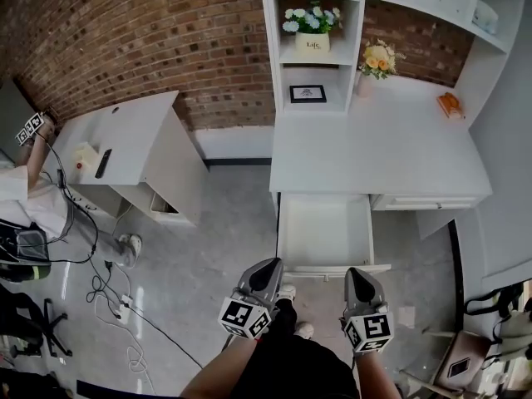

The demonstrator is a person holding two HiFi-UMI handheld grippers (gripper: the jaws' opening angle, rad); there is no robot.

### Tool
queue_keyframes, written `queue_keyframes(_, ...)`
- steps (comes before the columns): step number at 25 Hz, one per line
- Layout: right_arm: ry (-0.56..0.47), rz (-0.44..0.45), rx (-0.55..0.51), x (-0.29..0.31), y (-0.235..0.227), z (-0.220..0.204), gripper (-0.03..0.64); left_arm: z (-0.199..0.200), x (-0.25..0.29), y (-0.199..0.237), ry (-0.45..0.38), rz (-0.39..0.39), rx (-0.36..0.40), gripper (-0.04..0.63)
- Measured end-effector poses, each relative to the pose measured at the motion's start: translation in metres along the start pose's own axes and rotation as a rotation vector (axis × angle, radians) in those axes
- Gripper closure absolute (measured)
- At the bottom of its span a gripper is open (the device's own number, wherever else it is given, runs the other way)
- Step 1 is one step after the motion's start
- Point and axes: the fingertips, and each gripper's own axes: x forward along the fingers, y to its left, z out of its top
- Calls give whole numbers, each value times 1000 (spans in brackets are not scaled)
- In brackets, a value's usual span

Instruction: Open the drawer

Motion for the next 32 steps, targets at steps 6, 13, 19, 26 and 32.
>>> queue_keyframes(6, -58, 16, 0, -5, 3, 37, 614, 19, 2, -14, 13, -7, 12, 594)
queue_keyframes(13, -84, 28, -23, -12, 5, 65, 614, 45, 3, -25, -14, -13, -4, 594)
queue_keyframes(19, -122, 31, -47, -19, 7, 89, 614, 59, 5, -40, -18, -34, -2, 594)
queue_keyframes(26, -163, 51, -67, -28, 14, 109, 614, 75, 2, -53, -46, -35, 9, 594)
queue_keyframes(32, -165, 66, -69, -33, 23, 115, 614, 87, -1, -60, -47, -54, 21, 594)
